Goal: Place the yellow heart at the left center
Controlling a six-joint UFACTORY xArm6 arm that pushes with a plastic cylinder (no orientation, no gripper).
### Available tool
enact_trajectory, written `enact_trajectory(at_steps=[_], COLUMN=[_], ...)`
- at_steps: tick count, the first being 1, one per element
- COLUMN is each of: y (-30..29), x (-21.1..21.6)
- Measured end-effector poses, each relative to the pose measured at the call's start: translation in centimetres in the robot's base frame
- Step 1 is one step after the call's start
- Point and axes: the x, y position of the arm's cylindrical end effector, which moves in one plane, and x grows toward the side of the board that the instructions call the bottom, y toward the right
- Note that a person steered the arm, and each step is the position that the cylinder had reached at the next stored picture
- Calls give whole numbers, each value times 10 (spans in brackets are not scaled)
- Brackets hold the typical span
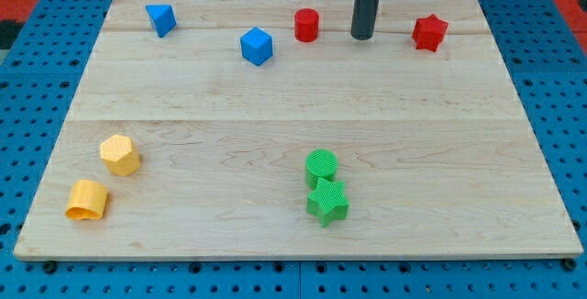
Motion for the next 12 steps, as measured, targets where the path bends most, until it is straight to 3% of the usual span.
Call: enact_trajectory(at_steps=[2,5,6,8,10,12], y=[-94,-213,-263,-350,-336,-340], x=[92,279,321,293,292,252])
